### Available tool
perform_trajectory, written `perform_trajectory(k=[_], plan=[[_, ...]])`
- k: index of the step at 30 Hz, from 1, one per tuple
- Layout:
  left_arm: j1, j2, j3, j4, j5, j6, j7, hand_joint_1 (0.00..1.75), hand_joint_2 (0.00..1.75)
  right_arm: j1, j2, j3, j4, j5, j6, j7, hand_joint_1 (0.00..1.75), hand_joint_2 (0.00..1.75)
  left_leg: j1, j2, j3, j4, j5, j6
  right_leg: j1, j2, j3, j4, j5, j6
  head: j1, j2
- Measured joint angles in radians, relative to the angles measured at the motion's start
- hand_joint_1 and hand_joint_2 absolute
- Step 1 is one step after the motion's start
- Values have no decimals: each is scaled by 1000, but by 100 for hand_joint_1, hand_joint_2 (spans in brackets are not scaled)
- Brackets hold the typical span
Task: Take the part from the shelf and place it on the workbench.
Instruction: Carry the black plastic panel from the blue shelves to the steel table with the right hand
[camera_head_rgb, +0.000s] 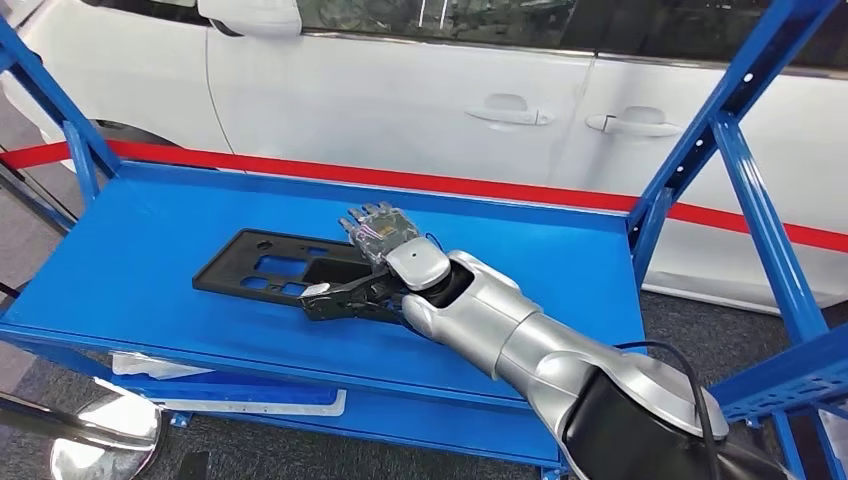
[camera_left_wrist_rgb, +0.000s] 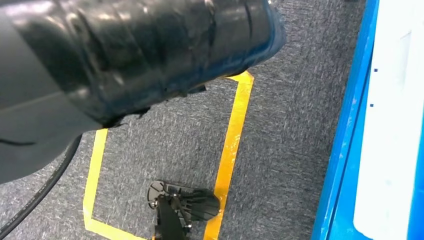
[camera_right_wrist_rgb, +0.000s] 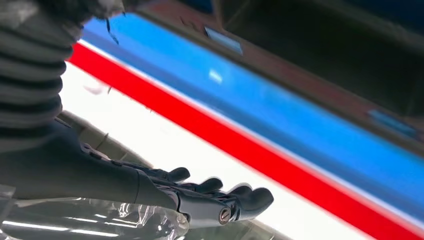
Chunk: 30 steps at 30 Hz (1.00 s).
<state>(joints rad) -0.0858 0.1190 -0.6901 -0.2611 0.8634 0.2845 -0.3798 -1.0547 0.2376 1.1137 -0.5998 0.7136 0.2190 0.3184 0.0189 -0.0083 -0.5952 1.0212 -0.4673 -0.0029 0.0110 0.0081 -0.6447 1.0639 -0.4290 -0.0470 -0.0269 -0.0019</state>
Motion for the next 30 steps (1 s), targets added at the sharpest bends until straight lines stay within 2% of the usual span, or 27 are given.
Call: perform_trajectory(k=[2,4,5,6,8,9,10,11,12,14,15,17,19,21,23,24,25,26,28,30], plan=[[-1,-1,0,0,4,4,3,0,0,-5,-2,0,0,-35,49,-5,0,175,1,1,1,-6,1,-11,5,0,10,-22,-2,-3,1,0],[-1,0,0,0,7,7,5,0,0,-6,-4,0,-2,-63,78,-5,0,175,3,3,3,-3,-7,-23,-1,0,20,-37,3,-6,1,0],[-1,0,0,0,8,8,6,0,0,-8,-4,0,-4,-74,85,-6,0,175,4,3,-6,21,-22,-27,-6,-1,26,-45,6,-9,0,0],[-2,2,0,0,9,8,7,0,0,-10,-4,0,-7,-82,88,-6,0,175,4,4,-27,65,-47,-31,-8,-2,30,-50,8,-10,-1,0],[-2,5,0,0,10,9,8,0,0,-10,-5,0,-11,-92,90,-7,0,175,4,4,-88,190,-99,-38,-7,-2,32,-51,7,-13,-2,0],[-1,6,0,1,11,10,8,0,0,-9,-6,0,-12,-95,89,-7,0,175,4,4,-113,234,-109,-41,-6,-2,32,-50,6,-14,-1,0],[0,7,0,1,12,11,9,0,0,-8,-7,0,-13,-98,88,-7,0,175,4,4,-123,247,-100,-42,-5,-1,32,-48,4,-14,-1,0],[2,8,0,1,13,12,9,0,0,-8,-9,0,-16,-103,86,-7,0,175,4,4,-114,220,-74,-43,-5,-1,32,-45,2,-14,-1,0],[2,8,0,1,14,12,9,0,0,-8,-12,0,-20,-111,85,-6,0,175,4,5,-89,161,-36,-42,-5,0,32,-40,-1,-12,-1,0],[0,10,0,1,15,13,9,0,0,-9,-16,0,-32,-129,84,-6,0,175,1,4,-31,40,10,-34,-2,1,30,-30,-8,-7,-1,0],[-1,11,0,1,15,13,9,0,0,-9,-19,0,-39,-141,82,-8,0,175,-1,4,-15,6,17,-29,-1,2,28,-27,-10,-3,0,0],[-2,12,0,1,15,14,10,0,0,-9,-26,0,-57,-164,69,-12,0,175,-6,2,-10,-8,15,-17,0,2,25,-26,-10,4,0,0],[0,12,0,1,15,14,11,0,0,-10,-38,0,-80,-181,44,-11,0,175,0,4,-7,-14,20,-6,1,2,21,-19,-17,14,0,0],[-1,11,0,1,15,14,12,0,0,-12,-53,0,-107,-197,18,-5,0,175,6,5,-3,-22,24,5,-1,2,-7,43,-57,25,4,0],[-2,11,0,1,16,14,15,0,0,-12,-69,0,-136,-211,-3,1,0,175,6,6,-2,-23,24,10,-9,1,-67,171,-117,34,7,0],[-2,11,0,1,16,14,17,0,0,-11,-78,0,-153,-215,-15,6,0,175,6,6,-2,-22,23,10,-13,1,-94,225,-133,37,7,0],[-1,11,0,1,16,14,19,0,0,-9,-87,0,-170,-217,-30,12,0,175,7,6,-2,-22,22,10,-16,0,-107,248,-132,40,7,0],[-1,11,0,1,16,14,20,0,0,-7,-95,0,-189,-216,-47,18,0,175,9,6,-1,-21,21,9,-19,0,-102,234,-112,42,8,0],[-1,11,0,1,16,14,23,0,0,-7,-110,0,-232,-208,-88,30,0,175,12,5,1,-18,16,2,-24,0,-47,115,-48,43,8,0],[-2,10,0,1,16,14,25,0,0,-7,-122,0,-275,-195,-126,38,0,175,10,4,1,-13,12,-10,-23,1,6,9,-16,41,7,0]])
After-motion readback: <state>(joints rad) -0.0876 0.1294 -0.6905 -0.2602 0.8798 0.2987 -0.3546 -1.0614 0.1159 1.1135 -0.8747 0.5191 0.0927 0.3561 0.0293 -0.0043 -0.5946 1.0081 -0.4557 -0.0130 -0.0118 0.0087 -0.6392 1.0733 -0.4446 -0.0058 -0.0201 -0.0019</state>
